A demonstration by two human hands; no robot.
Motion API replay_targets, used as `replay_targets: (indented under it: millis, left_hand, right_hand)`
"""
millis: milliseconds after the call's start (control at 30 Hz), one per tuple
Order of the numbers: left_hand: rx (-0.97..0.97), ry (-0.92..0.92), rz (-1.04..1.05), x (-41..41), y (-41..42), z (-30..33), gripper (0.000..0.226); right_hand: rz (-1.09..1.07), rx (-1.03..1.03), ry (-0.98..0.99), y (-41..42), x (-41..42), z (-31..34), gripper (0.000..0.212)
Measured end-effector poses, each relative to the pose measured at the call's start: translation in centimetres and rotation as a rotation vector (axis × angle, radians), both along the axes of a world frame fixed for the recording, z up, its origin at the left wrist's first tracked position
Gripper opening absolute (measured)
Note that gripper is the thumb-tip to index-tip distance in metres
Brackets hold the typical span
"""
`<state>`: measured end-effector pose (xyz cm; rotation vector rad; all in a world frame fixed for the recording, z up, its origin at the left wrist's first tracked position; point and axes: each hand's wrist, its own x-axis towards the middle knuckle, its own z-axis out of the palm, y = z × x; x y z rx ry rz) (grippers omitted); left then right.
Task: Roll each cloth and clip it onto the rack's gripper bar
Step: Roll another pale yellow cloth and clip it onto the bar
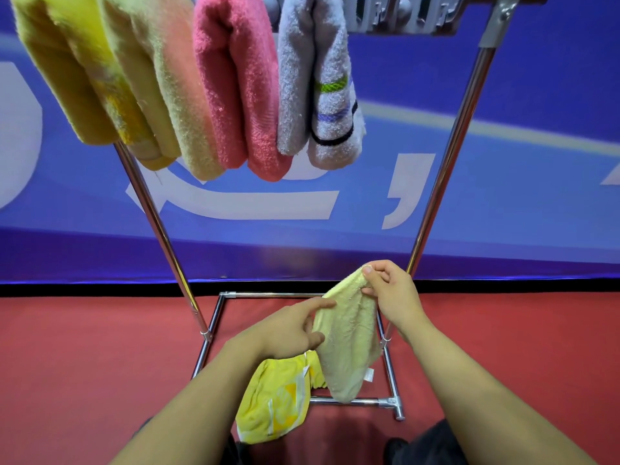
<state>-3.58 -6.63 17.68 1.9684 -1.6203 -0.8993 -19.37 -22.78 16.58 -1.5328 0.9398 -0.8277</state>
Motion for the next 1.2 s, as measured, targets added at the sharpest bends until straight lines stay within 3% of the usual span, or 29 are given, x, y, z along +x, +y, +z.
replay_targets:
  millis: [167,400,600,1033,1200]
  left_hand:
    - [-0.043,0.238,0.199,0.6,-0.5,-0.6,0.056]
    - [-0.058,0.363,0.320,0.5,-0.4,0.1,0.053]
    - [-0.063,0.415,0.346,0.4,0.0,0.7,0.039]
    - [-0.019,0.485,0.350,0.4,0.6,1.4,0.050]
    - [-0.066,0.747,0.425,0.7,0.6,1.3,0.032]
  right_hand:
    - [0.093,0.011,-0.009,0.9,0.1,0.7,0.014]
    - [0.386,0.143,-0.009,2.7,0.8,0.3,0.003]
    - [0.526,0.135,0.021,3.9,1.2,0.3,0.009]
    - [0.512,-0.013,0.097,4.7,1.1,0.5,0.013]
    - [0.475,-0.081,0.121,4.7,1.1,0.7,0.024]
